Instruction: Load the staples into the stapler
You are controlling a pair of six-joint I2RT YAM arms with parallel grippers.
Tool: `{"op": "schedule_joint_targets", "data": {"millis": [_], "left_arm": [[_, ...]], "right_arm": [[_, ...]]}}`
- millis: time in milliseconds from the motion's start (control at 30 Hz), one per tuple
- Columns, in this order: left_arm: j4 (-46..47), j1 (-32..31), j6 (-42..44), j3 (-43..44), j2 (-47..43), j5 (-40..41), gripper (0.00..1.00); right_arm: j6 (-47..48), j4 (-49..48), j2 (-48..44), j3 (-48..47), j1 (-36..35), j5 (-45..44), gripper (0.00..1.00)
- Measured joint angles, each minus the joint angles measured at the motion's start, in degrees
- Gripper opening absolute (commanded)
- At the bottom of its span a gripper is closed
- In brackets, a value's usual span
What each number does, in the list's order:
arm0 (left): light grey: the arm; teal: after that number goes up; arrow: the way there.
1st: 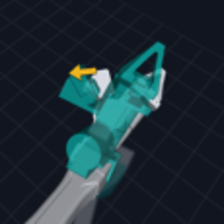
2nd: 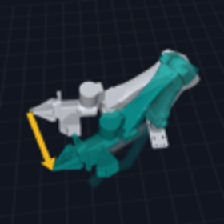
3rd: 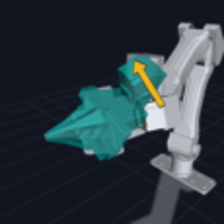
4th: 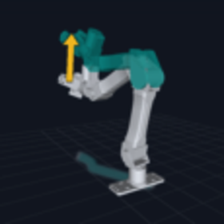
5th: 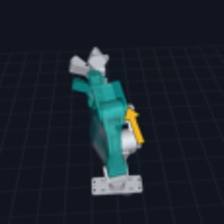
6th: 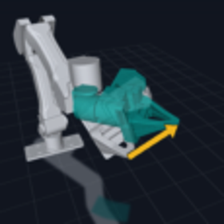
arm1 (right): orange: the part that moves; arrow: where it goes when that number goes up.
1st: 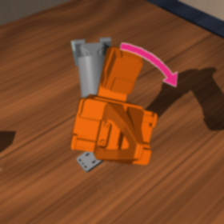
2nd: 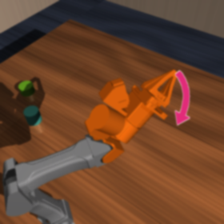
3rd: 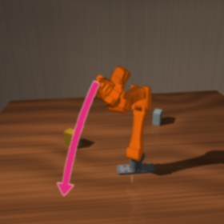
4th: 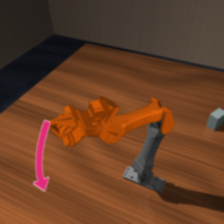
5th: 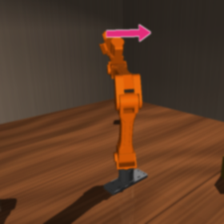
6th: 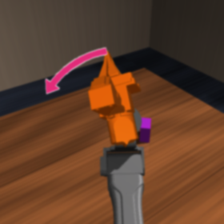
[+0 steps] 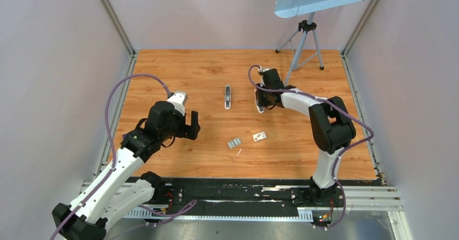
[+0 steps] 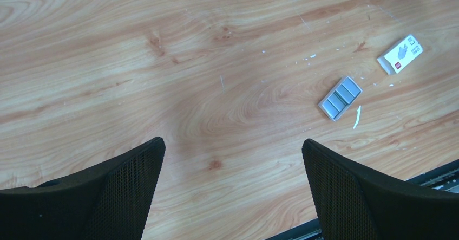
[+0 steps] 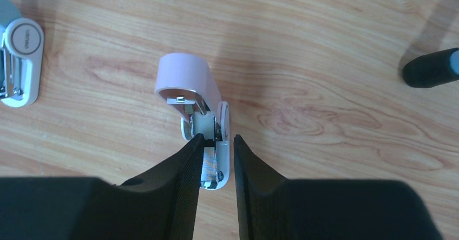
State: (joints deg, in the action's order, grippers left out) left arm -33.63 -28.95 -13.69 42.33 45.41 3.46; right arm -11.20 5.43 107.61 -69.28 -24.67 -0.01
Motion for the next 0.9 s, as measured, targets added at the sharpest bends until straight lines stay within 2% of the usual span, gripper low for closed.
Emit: {"op": "schedule_joint_targets", "data": {"millis": [233,433,633,800,900], "left_arm": [[0.3,0.0,-1.8,0.0,1.0,-0.7,0.99],[1.1,0.0,-3.8,0.0,3.0,-2.3,0.92],[3.5,0.0,-5.6,0.0,3.5,-4.9,0.83],[7.8,0.0,-7.4,0.0,5.2,-6.0,0.76],[13.6,-1.2,-9.4,-0.2,7.3,-5.3,0.74]], "right_arm": [[-3.1,0.4,-2.0,2.1,0.0,4.0,0.32],[-8.7,0.6,-4.3,4.8,-0.2,7.2,0.34],[-10.4,0.8,-5.7,6.4,-0.3,8.0,0.30],[-9.3,1.3,-9.0,6.6,0.0,8.0,0.30],[-8.5,1.3,-11.3,6.4,1.7,9.0,0.33]]}}
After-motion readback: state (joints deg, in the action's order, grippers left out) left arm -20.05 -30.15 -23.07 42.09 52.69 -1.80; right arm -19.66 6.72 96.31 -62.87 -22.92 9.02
